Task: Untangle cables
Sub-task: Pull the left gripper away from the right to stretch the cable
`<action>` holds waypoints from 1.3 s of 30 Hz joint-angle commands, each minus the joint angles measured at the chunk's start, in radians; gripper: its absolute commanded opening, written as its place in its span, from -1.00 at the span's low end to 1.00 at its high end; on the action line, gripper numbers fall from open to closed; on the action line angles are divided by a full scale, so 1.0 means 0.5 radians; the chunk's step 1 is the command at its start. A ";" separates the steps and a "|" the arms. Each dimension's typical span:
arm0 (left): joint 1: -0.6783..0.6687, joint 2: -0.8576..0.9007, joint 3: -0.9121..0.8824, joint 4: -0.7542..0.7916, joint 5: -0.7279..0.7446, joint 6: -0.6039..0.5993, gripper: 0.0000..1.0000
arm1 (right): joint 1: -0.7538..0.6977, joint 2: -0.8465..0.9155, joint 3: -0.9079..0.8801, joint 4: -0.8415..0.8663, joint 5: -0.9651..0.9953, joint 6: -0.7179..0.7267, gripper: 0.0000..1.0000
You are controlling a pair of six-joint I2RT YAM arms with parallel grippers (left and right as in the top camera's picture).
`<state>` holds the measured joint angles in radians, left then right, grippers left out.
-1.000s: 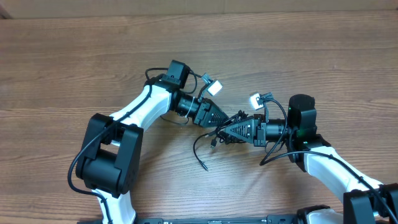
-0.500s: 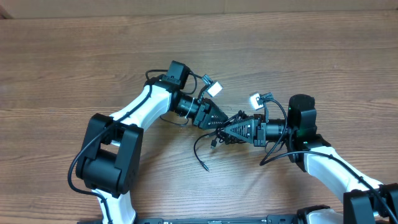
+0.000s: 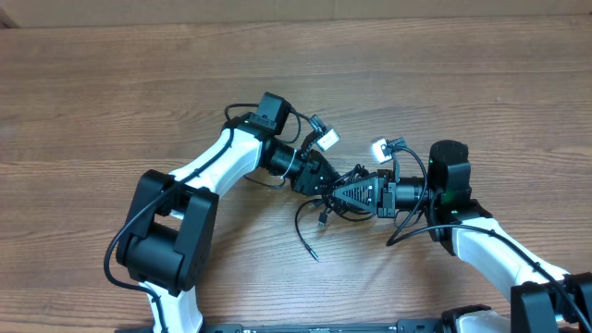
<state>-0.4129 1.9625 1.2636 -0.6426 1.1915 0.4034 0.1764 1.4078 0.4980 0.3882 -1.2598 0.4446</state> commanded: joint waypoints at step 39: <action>0.841 0.010 0.031 0.159 -0.564 -0.719 -0.91 | -0.018 0.004 0.027 -0.222 0.138 0.007 -0.93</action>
<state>-0.0246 1.9625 1.2652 -0.5705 1.0306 0.1551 0.1715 1.4124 0.4984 0.2771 -1.2041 0.4450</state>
